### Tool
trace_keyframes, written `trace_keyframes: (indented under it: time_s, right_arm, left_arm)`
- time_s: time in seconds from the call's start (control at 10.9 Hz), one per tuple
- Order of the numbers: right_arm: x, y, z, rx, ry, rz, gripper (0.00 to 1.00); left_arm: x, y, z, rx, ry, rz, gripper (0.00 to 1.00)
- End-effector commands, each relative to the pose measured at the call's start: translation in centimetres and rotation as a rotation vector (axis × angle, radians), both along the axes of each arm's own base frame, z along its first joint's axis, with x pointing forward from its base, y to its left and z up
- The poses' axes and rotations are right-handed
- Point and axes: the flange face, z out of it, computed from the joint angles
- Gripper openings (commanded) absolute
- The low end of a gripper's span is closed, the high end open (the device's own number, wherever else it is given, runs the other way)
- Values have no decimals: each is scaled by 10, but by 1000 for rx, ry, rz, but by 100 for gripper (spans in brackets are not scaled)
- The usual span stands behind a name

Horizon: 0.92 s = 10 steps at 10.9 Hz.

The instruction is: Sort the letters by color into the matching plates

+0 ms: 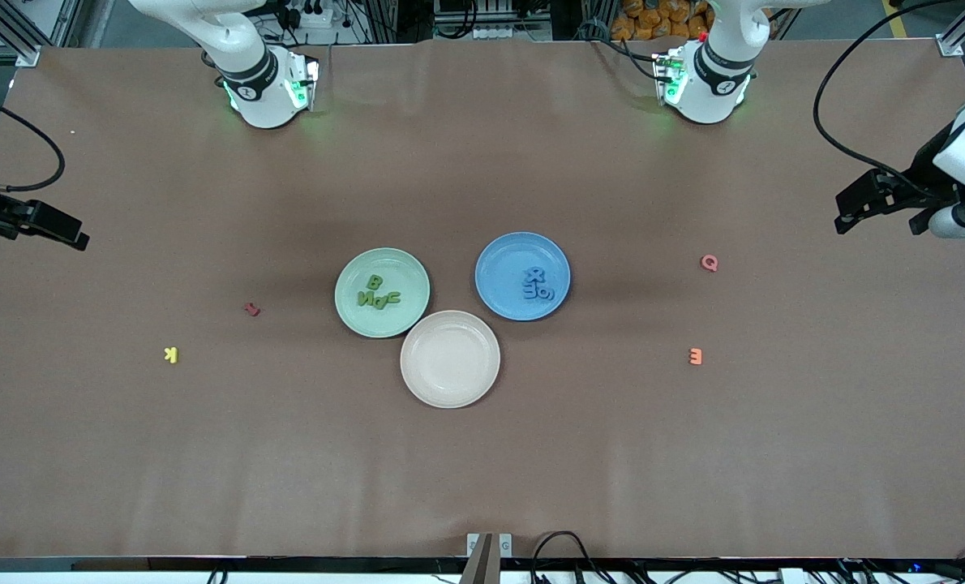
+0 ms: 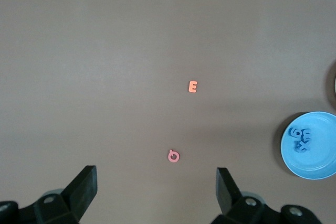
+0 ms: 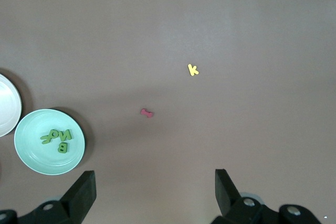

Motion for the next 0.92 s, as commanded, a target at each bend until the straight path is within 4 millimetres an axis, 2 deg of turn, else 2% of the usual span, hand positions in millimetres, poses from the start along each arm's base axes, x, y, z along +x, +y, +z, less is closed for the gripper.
trace_keyframes:
  time_s: [0.0, 0.82]
  right_arm:
    - [-1, -1, 1, -15, -2, -5, 100]
    - [-1, -1, 0, -15, 0, -4, 100]
  left_arm:
    - [9, -8, -2, -20, -14, -33, 100]
    - [17, -10, -2, -12, -54, -42, 100]
